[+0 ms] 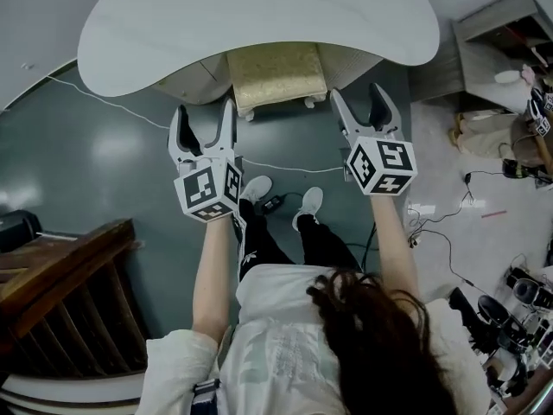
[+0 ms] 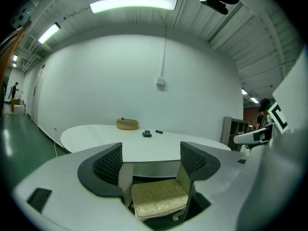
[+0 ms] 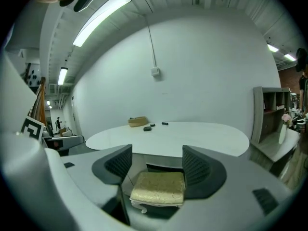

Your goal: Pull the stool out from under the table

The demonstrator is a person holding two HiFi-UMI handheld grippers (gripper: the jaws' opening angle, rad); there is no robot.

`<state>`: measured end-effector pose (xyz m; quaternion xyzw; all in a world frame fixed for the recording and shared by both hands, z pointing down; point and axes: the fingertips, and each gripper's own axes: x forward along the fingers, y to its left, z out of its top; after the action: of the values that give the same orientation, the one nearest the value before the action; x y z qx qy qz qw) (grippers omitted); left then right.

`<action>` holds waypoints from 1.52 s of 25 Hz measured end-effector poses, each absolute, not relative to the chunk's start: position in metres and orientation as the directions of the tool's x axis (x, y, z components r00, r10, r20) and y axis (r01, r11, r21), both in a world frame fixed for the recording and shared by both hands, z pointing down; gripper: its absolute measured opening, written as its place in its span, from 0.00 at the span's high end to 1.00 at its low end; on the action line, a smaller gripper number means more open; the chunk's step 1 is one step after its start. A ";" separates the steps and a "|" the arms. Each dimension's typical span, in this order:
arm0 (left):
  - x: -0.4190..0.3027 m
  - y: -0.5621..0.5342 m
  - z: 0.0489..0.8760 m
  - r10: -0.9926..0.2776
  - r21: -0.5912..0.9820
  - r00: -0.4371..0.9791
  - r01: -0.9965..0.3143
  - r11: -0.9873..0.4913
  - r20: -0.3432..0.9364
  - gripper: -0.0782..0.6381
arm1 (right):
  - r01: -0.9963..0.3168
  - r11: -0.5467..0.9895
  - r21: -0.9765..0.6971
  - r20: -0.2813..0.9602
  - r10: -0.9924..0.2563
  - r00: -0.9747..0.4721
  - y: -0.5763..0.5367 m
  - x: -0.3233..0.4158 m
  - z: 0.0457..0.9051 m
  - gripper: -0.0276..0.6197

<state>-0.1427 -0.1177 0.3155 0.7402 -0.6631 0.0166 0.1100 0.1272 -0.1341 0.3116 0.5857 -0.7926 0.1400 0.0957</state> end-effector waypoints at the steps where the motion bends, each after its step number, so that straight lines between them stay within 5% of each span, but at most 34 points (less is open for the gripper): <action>1: -0.141 -0.125 0.329 -0.975 0.134 0.121 -0.986 -0.097 0.186 0.40 | -0.955 0.277 -0.100 0.327 -0.898 -0.295 -0.142 0.128 0.325 0.46; 25: -0.129 -0.205 0.736 -0.917 0.092 0.149 -0.988 -0.123 0.371 0.38 | -0.971 0.235 -0.044 0.496 -0.839 -0.225 -0.244 0.162 0.736 0.46; 38: -0.116 -0.203 0.858 -0.848 0.072 0.131 -0.991 -0.110 0.513 0.35 | -0.958 0.285 0.044 0.662 -0.726 -0.186 -0.241 0.186 0.854 0.46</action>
<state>-0.1160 -0.2029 0.8576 0.7240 -0.6351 0.1757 0.2038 0.1862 -0.2406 0.8539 0.5651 -0.7449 0.1953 0.2960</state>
